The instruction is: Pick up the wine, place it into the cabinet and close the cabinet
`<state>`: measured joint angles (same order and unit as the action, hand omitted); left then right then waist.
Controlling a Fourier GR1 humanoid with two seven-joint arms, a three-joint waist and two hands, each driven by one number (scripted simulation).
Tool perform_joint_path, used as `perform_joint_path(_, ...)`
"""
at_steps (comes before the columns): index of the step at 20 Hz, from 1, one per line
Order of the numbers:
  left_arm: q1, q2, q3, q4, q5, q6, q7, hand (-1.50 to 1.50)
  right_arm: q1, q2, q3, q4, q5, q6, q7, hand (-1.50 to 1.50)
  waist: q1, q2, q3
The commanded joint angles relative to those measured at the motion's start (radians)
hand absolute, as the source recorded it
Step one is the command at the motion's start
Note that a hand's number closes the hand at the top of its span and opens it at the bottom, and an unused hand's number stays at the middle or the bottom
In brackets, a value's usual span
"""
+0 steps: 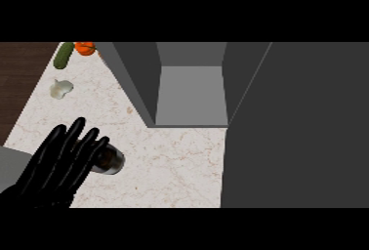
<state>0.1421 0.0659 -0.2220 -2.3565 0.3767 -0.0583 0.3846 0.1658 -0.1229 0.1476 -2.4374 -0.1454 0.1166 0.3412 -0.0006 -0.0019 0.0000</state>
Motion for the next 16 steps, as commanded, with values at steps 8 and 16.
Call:
perform_joint_path(8,0.001,0.002,0.040,-0.180,0.021,0.108,0.134,-1.50,-0.080,0.019,0.013,-0.068,0.026,-0.049,0.134,-1.50,0.006,-0.001,0.000)
perform_joint_path(16,-0.011,0.039,0.142,-0.209,0.051,0.121,0.199,-1.50,-0.082,0.012,0.012,-0.137,0.022,-0.067,0.200,-1.50,0.005,-0.003,0.000)
